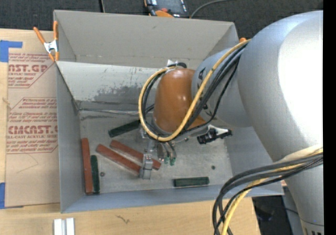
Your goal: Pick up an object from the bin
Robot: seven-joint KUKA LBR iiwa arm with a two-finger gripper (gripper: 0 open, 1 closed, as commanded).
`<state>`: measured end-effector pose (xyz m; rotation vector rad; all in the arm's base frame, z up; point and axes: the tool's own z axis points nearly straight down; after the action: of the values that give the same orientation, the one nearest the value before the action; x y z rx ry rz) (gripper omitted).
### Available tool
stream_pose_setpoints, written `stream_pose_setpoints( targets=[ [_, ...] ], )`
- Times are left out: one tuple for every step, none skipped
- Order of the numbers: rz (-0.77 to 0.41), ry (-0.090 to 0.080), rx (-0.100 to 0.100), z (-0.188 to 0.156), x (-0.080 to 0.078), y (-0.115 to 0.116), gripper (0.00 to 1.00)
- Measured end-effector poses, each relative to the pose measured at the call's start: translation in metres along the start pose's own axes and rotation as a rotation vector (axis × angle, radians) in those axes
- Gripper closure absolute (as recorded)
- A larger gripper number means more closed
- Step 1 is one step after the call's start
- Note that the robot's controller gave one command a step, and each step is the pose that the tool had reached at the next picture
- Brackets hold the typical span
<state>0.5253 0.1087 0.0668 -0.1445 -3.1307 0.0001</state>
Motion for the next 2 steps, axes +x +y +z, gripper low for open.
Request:
stream_pose_setpoints(
  targets=[
    [0.0,-0.008,-0.003,-0.0059,-0.0031,0.0005,1.0],
    [0.001,-0.011,-0.002,-0.0047,-0.0035,-0.0003,0.0]
  ],
)
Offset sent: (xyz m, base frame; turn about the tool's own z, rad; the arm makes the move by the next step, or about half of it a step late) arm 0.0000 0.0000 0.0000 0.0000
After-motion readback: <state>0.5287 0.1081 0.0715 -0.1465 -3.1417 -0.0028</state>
